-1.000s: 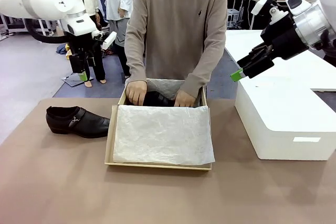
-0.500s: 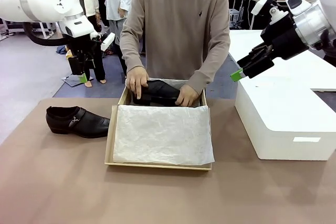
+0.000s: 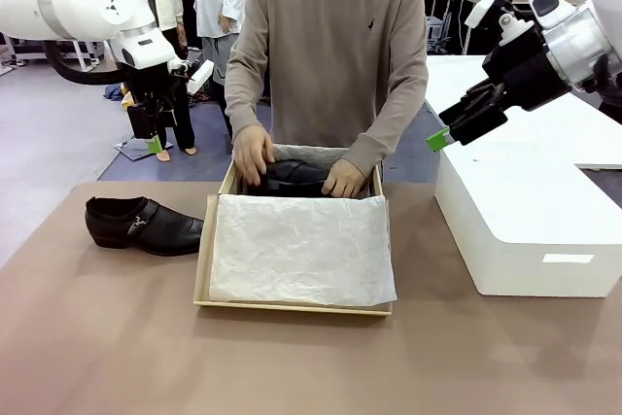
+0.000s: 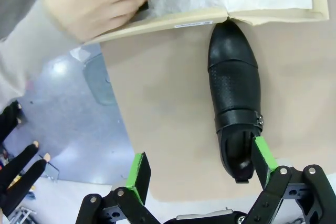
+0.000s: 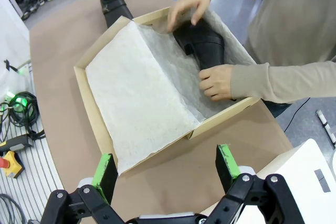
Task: Pack the shoes into the box.
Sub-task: Place the other shoe of the Shoes into the Shoes Box.
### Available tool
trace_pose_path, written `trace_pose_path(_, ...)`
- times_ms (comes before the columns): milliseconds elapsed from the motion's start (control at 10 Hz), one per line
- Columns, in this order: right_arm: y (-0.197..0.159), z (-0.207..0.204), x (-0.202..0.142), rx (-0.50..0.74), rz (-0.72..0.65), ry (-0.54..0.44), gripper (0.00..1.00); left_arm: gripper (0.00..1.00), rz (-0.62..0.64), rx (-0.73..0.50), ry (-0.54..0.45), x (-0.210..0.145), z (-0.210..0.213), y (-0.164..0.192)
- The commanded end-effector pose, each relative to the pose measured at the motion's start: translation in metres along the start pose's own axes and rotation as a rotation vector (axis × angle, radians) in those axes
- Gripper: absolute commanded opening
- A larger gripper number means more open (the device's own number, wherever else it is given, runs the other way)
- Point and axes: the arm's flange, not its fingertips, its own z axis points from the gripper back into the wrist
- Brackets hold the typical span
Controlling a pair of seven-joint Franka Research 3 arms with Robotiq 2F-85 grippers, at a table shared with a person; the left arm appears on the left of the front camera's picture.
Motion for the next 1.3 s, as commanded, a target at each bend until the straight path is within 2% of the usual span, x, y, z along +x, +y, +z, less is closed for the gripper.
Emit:
trace_pose_path(0, -0.002, -0.001, 0.001, 0.012, 0.008, -0.025, 1.0, 1.0, 0.0, 0.0, 0.0, 0.0, 0.0, 0.0)
trace_pose_path(500, -0.002, -0.001, 0.001, 0.012, 0.008, -0.025, 1.0, 1.0, 0.025, -0.096, -0.032, -0.048, 0.0, -0.012)
trace_pose_path(800, -0.002, -0.001, 0.001, 0.012, 0.008, -0.025, 1.0, 1.0, 0.035, -0.063, 0.014, -0.084, -0.014, -0.019)
trace_pose_path(1200, -0.002, -0.001, 0.001, 0.012, 0.008, -0.025, 1.0, 1.0, 0.069, -0.065, 0.003, -0.11, -0.05, -0.018)
